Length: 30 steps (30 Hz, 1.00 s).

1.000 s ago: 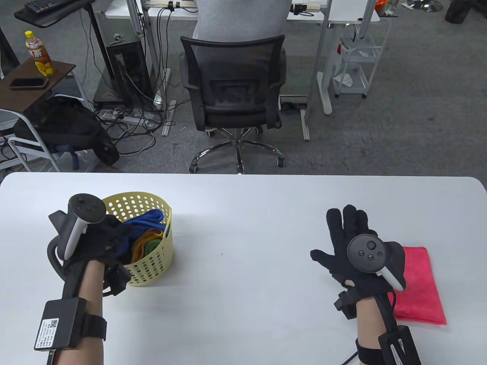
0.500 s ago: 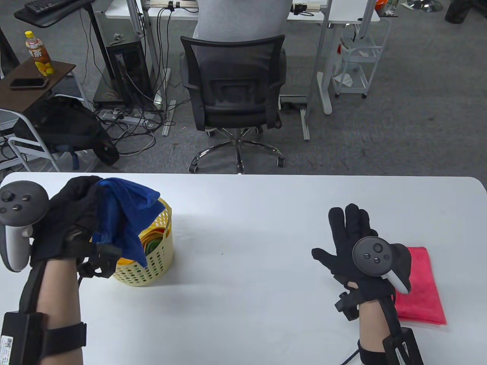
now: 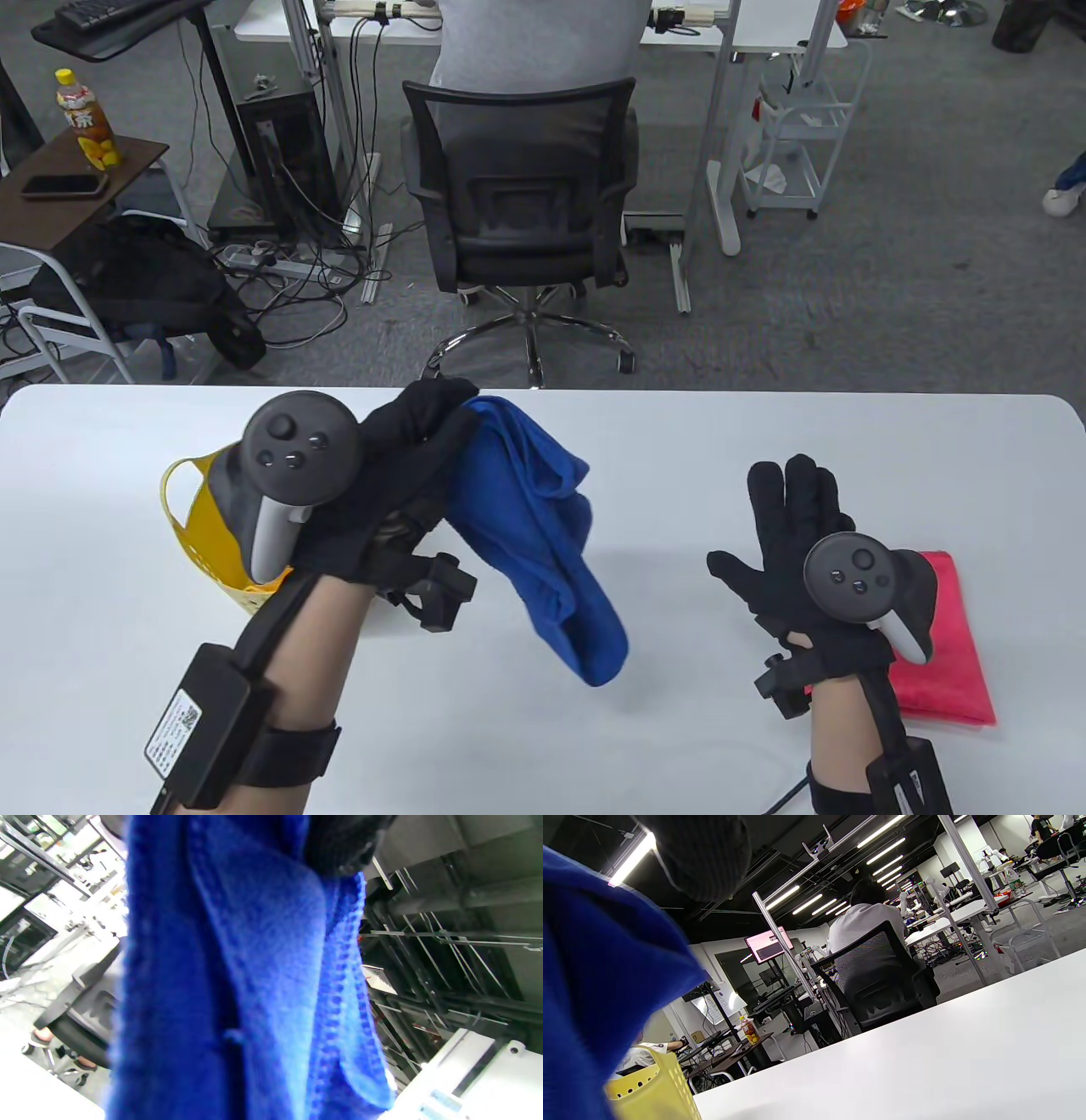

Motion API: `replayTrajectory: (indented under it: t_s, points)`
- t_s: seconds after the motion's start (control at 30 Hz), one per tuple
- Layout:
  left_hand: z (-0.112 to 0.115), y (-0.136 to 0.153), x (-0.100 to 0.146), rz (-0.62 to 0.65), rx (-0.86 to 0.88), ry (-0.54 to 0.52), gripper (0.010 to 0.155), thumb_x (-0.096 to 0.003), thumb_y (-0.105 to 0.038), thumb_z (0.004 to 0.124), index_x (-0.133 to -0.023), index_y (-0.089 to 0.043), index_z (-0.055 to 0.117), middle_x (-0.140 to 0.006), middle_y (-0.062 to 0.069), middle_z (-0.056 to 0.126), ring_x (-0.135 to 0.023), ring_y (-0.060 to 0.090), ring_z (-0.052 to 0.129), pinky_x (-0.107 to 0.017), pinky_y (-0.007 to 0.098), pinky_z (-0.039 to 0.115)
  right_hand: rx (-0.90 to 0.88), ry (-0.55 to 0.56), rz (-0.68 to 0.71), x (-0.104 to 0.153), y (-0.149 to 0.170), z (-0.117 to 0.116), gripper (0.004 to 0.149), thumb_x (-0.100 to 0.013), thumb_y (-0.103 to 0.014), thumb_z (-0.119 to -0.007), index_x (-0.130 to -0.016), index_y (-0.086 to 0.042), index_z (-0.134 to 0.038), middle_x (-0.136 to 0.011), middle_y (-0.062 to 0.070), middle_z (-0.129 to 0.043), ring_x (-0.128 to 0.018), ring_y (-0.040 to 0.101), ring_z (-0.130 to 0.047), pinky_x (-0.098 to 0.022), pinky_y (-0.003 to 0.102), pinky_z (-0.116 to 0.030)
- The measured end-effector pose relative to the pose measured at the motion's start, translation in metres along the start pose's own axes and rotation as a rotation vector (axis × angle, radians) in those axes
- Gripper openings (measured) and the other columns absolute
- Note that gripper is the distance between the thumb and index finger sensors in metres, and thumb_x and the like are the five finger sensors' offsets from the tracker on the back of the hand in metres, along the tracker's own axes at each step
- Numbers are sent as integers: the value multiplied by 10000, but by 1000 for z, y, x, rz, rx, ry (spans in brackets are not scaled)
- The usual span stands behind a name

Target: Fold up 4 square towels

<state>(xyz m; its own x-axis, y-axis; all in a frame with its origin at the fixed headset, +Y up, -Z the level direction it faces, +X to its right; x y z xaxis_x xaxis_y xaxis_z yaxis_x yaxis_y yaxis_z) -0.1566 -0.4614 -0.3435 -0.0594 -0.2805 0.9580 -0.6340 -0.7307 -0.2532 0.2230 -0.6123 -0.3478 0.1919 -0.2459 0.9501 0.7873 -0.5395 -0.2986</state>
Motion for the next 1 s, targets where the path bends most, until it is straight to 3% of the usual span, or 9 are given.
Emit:
replayTrajectory:
  t_s: [0.13, 0.17, 0.27, 0.47, 0.57, 0.67, 0.77, 0.83, 1.0]
  points:
    - [46, 1, 20, 143, -183, 39, 439, -500, -437, 765, -918, -316, 828, -798, -85, 1001, -971, 208, 877, -835, 543, 562, -6, 6, -6, 0, 3, 2, 929, -502, -419, -846, -1128, -140, -219, -1129, 338, -41, -980, 606, -69, -598, 827, -206]
    - [60, 7, 25, 150, -203, 98, 449, -497, -460, 775, -924, -330, 828, -817, -98, 1001, -995, 221, 860, -840, 552, 548, -7, 4, -8, -1, 4, 1, 929, -502, -418, -847, -1128, -139, -221, -1130, 338, -44, -980, 606, -71, -598, 827, -205]
    - [120, 47, 49, 128, -197, 472, 554, -492, -560, 730, -988, -322, 795, -940, -74, 952, -1059, 283, 796, -850, 585, 503, -5, -23, -17, -3, 6, -6, 922, -504, -416, -845, -1129, -135, -229, -1133, 340, -53, -979, 607, -73, -596, 828, -206]
    - [157, 143, 81, -17, -140, 481, 488, -510, -489, 769, -958, -305, 834, -901, -54, 985, -1027, 291, 827, -837, 582, 526, 19, -65, -13, -5, 0, -18, 919, -506, -421, -841, -1130, -136, -229, -1136, 341, -63, -979, 607, -74, -596, 827, -206]
    - [179, 165, 98, 8, -212, 549, 452, -498, -467, 823, -929, -337, 862, -900, -66, 983, -1048, 307, 798, -838, 599, 504, 24, -70, -10, -6, -1, -21, 916, -508, -423, -837, -1131, -134, -232, -1136, 340, -63, -979, 607, -75, -596, 827, -207]
    - [206, 162, 113, 97, -358, 593, 466, -479, -467, 851, -936, -376, 853, -958, -75, 935, -1091, 328, 727, -844, 608, 476, 34, -80, -16, -9, -1, -26, 912, -509, -423, -834, -1131, -134, -233, -1135, 342, -62, -978, 607, -74, -596, 827, -207]
    - [232, 136, 128, 220, -549, 613, 559, -452, -499, 867, -999, -462, 754, -1115, -167, 752, -1190, 312, 502, -888, 585, 368, 43, -96, -22, -11, 0, -31, 911, -511, -425, -830, -1131, -133, -230, -1133, 342, -56, -976, 608, -70, -595, 827, -205]
    - [248, 120, 134, 305, -615, 694, 616, -451, -497, 871, -1036, -498, 679, -1186, -212, 618, -1217, 263, 370, -906, 553, 298, 51, -99, -22, -11, -1, -33, 911, -510, -427, -828, -1131, -133, -229, -1133, 342, -54, -975, 609, -70, -594, 827, -205]
    - [281, 126, 125, 242, -800, 743, 608, -474, -442, 885, -1040, -485, 670, -1179, -204, 617, -1208, 240, 405, -909, 537, 323, 57, -100, -10, -11, -5, -34, 911, -511, -427, -828, -1131, -133, -229, -1133, 343, -55, -975, 609, -69, -595, 826, -206]
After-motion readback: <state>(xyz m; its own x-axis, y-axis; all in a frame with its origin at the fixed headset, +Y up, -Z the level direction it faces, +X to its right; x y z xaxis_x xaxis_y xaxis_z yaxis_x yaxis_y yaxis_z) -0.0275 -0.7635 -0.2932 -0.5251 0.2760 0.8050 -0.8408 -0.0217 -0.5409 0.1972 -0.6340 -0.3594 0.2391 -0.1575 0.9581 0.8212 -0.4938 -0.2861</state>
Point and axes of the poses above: the tracker on the back of each hand, its own y axis roughly to the little-finger side, its own x axis roughly from the fingertips to the wrist, z = x × y, the point moved 3 cm from there along -x, roughly from the wrist to the fingertips
